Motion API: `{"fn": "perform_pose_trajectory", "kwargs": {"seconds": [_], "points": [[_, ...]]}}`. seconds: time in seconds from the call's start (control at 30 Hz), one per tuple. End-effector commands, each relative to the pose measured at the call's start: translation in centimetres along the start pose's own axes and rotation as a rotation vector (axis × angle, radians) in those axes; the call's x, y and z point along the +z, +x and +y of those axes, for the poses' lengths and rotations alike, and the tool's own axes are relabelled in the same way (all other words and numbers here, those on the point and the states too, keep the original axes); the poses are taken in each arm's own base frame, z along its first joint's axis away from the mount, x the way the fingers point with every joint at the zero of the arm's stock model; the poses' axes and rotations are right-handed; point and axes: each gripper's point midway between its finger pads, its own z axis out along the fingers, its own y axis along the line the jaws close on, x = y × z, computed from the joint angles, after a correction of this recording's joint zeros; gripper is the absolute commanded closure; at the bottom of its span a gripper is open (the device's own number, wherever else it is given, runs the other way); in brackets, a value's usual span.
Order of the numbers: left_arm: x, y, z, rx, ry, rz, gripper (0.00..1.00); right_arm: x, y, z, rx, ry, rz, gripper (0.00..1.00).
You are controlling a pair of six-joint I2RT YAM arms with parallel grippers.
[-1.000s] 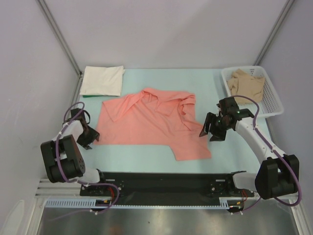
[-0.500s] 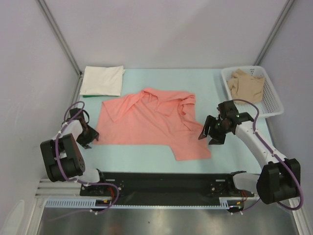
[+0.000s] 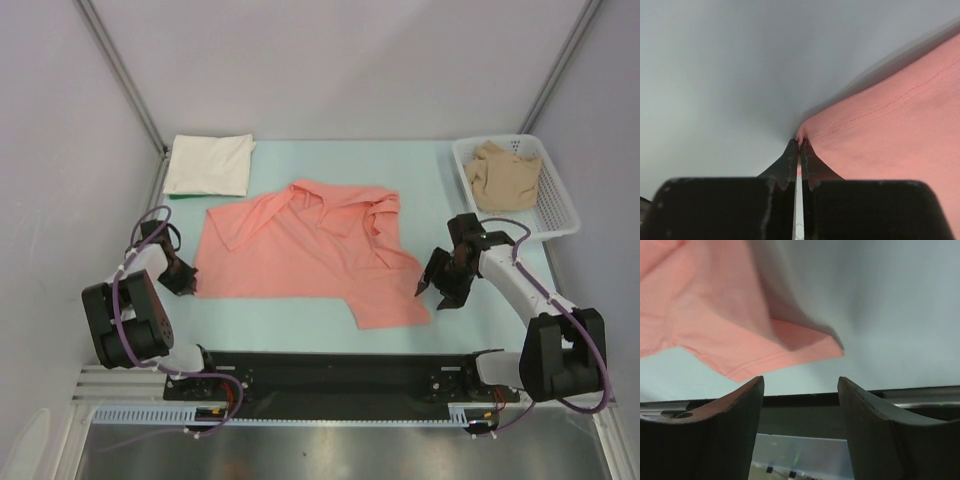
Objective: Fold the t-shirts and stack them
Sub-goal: Flatten the tshirt out
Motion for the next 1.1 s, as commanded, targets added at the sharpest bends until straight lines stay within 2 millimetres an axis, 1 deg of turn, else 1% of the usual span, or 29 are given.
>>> {"fn": "perform_pose_trajectory", "kwargs": {"seconds": [0.0, 0.03, 0.07, 0.1, 0.13, 0.17, 0.23, 0.3, 0.33, 0.4, 0.47, 0.53, 0.6, 0.73, 0.8, 0.83, 0.9, 0.97, 1.07], "points": [[0.4, -0.4, 0.2, -0.009, -0.001, -0.006, 1.0, 1.3, 1.2, -1.7, 0.124, 0.055, 0.055, 0.33], [0.2, -0.6, 0.1, -0.008, 0.006, -0.013, 1.0, 1.9, 1.9, -2.0, 0.14, 0.053, 0.075, 0.37], [-0.1, -1.0, -0.1, -0.007, 0.022, -0.033, 1.0, 2.2, 2.0, -1.9, 0.152, 0.044, 0.078, 0.39], [-0.3, -1.1, -0.2, 0.004, 0.03, -0.039, 1.0, 2.5, 1.8, -1.5, 0.171, 0.027, 0.068, 0.39], [-0.6, -1.2, -0.3, 0.01, 0.036, -0.046, 1.0, 2.8, 1.9, -1.6, 0.185, 0.031, 0.069, 0.4], [-1.1, -1.4, -0.5, 0.012, 0.048, -0.06, 1.0, 3.2, 2.2, -2.2, 0.197, 0.045, 0.075, 0.41], [-1.6, -1.6, -0.6, 0.021, 0.062, -0.077, 1.0, 3.8, 2.0, -2.5, 0.201, 0.052, 0.048, 0.44], [-2.2, -1.8, -0.6, 0.026, 0.078, -0.092, 1.0, 3.9, 2.0, -3.5, 0.186, 0.093, 0.025, 0.5], [-2.4, -1.8, -0.7, 0.03, 0.085, -0.097, 1.0, 3.9, 1.8, -3.8, 0.157, 0.105, 0.002, 0.55], [-2.7, -1.7, -0.9, 0.033, 0.105, -0.103, 1.0, 4.3, 1.8, -3.9, 0.137, 0.106, 0.005, 0.62], [-2.7, -1.5, -0.9, 0.032, 0.107, -0.1, 1.0, 5.2, 1.8, -4.0, 0.117, 0.124, 0.028, 0.61], [-2.8, -1.3, -1.0, 0.034, 0.117, -0.095, 1.0, 5.5, 1.3, -3.6, 0.107, 0.121, 0.024, 0.56], [-2.7, -1.0, -1.0, 0.033, 0.124, -0.089, 1.0, 5.7, 1.0, -3.6, 0.092, 0.136, 0.019, 0.54], [-2.7, -0.8, -1.0, 0.031, 0.136, -0.093, 1.0, 6.0, 0.9, -4.3, 0.078, 0.177, 0.008, 0.53], [-2.7, -0.7, -1.0, 0.03, 0.134, -0.088, 1.0, 6.3, 0.6, -4.2, 0.087, 0.175, -0.007, 0.54], [-2.7, -0.6, -1.0, 0.032, 0.137, -0.086, 1.0, 6.5, 0.7, -4.5, 0.092, 0.181, -0.008, 0.56], [-2.7, -0.6, -1.0, 0.029, 0.141, -0.091, 1.0, 6.9, 0.5, -4.2, 0.099, 0.168, -0.02, 0.59], [-2.8, -0.8, -1.2, 0.024, 0.149, -0.093, 1.0, 7.3, 1.0, -4.3, 0.108, 0.165, -0.007, 0.72], [-2.9, -0.9, -1.3, 0.024, 0.152, -0.098, 1.0, 7.7, 1.2, -4.4, 0.134, 0.157, -0.019, 0.78]]}}
